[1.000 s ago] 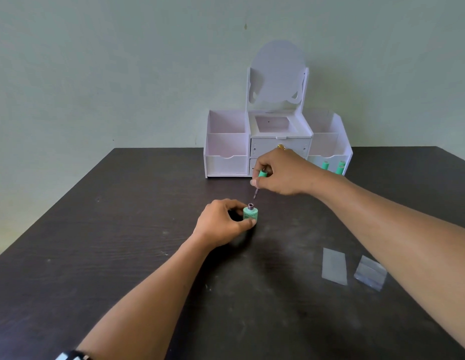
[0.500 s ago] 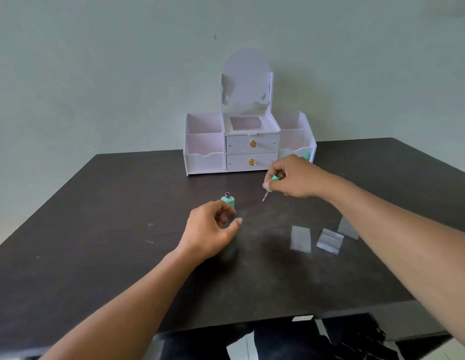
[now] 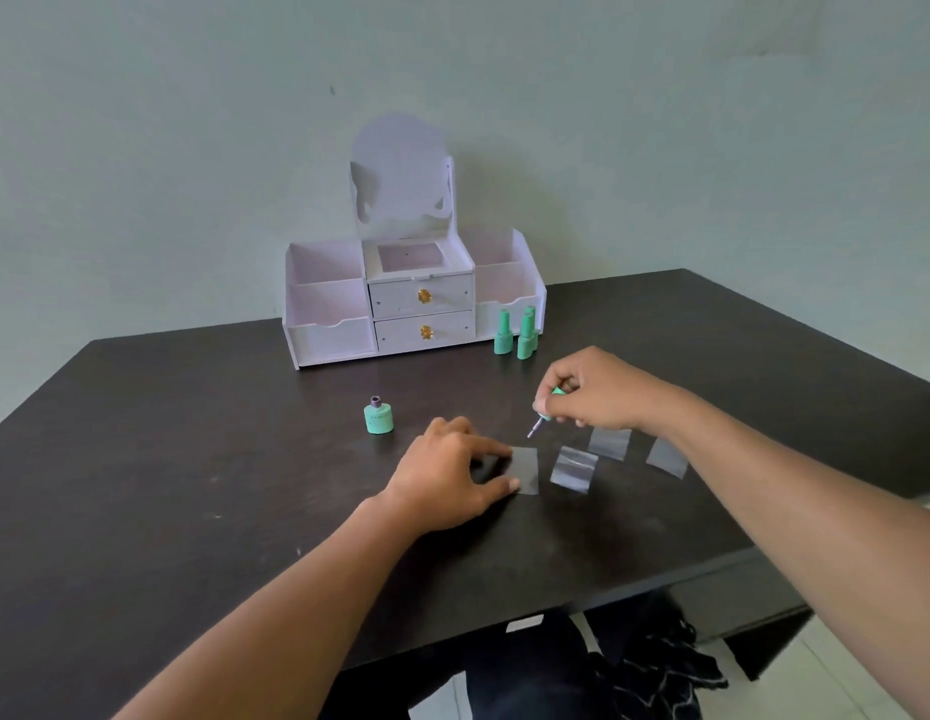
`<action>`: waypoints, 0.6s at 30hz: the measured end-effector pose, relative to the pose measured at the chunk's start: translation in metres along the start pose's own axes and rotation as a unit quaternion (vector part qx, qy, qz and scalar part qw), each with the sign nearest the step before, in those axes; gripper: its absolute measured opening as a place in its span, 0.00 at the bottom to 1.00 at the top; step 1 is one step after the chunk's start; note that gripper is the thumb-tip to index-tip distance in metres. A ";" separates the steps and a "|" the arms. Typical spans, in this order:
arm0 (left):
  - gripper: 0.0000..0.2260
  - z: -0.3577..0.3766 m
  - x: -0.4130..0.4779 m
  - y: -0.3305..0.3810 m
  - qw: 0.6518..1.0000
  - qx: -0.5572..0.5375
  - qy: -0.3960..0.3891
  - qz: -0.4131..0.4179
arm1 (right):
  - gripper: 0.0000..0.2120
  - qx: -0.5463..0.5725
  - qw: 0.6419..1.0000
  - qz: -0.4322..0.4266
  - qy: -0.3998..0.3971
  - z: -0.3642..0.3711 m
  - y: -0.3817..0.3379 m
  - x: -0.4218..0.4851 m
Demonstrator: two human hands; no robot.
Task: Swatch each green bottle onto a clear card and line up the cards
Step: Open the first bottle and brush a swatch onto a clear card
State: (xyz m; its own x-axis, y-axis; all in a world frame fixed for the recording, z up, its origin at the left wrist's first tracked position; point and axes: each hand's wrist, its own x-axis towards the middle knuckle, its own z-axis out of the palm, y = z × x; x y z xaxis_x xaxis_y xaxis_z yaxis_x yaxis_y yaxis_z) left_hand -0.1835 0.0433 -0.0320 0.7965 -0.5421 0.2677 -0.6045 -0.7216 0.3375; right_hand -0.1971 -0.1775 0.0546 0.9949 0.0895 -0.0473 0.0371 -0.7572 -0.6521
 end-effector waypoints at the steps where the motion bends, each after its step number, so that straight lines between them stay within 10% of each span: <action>1: 0.21 -0.001 -0.001 -0.003 1.000 0.004 0.003 -0.002 | 0.03 0.005 1.000 -0.001 -0.002 0.002 0.001 0.001; 18: 0.22 -0.018 -0.036 -0.035 0.997 0.002 0.054 -0.063 | 0.02 -0.049 0.996 -0.061 -0.050 0.068 -0.027 0.023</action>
State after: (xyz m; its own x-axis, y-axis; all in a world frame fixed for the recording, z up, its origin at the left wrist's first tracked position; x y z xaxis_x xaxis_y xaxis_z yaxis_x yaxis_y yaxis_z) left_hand -0.1909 0.0960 -0.0372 0.8603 -0.3979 0.3188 -0.4995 -0.7827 0.3713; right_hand -0.1816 -0.1110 0.0194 0.9683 0.2446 -0.0509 0.1707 -0.7963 -0.5803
